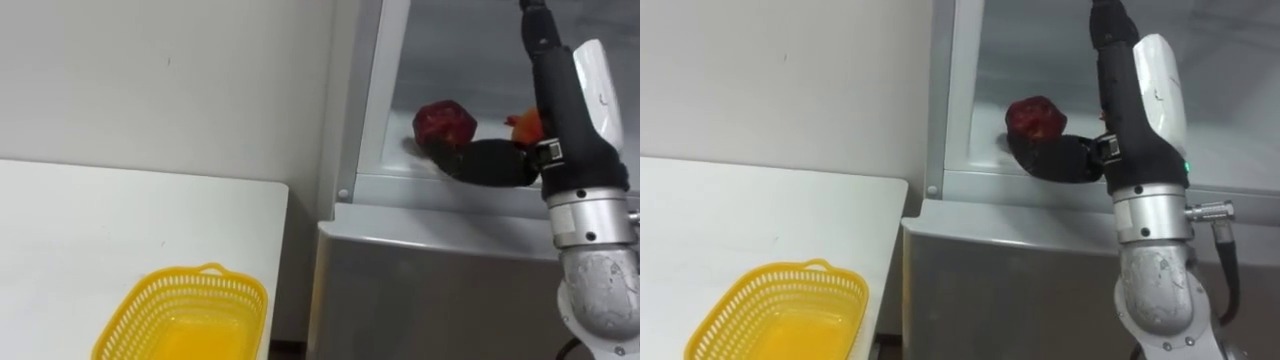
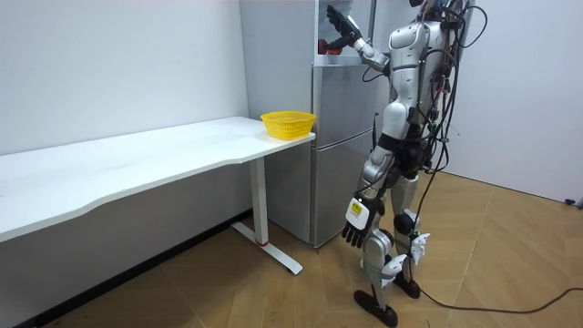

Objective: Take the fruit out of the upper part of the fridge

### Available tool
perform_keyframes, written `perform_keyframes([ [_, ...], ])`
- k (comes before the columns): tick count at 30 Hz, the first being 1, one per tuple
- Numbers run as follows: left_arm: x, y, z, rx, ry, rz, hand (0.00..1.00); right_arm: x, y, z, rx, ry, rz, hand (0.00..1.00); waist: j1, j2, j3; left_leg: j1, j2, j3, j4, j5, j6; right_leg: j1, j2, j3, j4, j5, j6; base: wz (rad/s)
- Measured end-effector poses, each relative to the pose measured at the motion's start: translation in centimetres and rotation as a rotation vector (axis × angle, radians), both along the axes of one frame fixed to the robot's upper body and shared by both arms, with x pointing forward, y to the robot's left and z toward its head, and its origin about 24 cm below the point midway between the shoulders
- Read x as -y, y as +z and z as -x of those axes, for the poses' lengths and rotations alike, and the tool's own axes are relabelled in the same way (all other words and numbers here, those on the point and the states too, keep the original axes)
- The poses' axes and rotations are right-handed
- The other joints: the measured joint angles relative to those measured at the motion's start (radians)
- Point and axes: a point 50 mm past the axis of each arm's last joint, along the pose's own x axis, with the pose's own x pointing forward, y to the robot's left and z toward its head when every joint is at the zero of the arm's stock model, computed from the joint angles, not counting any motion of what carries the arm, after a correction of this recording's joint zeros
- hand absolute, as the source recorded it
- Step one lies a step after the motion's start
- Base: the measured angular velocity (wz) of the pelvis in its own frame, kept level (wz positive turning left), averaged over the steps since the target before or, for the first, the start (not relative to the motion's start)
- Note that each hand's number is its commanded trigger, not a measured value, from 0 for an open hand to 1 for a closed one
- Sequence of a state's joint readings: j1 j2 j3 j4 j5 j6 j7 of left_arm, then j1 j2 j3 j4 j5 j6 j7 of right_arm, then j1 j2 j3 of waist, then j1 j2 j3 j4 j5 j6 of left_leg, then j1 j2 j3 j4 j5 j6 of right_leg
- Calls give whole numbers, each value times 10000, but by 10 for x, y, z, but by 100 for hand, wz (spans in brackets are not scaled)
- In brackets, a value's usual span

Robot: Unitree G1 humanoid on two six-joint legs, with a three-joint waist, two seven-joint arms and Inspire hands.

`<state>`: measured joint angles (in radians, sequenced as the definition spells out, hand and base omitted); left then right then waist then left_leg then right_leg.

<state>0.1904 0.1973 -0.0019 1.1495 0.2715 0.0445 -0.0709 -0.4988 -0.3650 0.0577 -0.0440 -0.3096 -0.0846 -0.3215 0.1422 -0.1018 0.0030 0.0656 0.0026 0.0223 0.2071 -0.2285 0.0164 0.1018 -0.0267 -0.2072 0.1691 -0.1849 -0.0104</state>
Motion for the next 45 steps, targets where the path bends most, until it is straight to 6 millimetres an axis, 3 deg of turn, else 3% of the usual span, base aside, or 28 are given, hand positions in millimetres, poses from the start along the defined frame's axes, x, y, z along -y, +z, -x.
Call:
perform_keyframes([
  [17, -5, 2, -2, -144, -62, 69, 0, 5, -13, -9, -1062, 25, 53, 0, 0, -87, 51, -22, -1, -105, -3, 6, -1, -11, -2, -155, -20, 0, 0, 2],
  [29, -5, 2, -5, -195, -117, 284, 0, 10, -19, -22, -1825, -122, 70, 0, 11, -114, 33, -124, -2, -78, 152, 4, -4, -3, -9, -162, 22, 1, -1, 0],
  [45, -6, 2, -2, -439, -48, 340, 0, 20, -11, -30, -2738, 617, 137, 0, 19, -175, -7, -136, -2, -94, 173, 5, -5, 0, -10, -180, 24, 12, -19, 0],
])
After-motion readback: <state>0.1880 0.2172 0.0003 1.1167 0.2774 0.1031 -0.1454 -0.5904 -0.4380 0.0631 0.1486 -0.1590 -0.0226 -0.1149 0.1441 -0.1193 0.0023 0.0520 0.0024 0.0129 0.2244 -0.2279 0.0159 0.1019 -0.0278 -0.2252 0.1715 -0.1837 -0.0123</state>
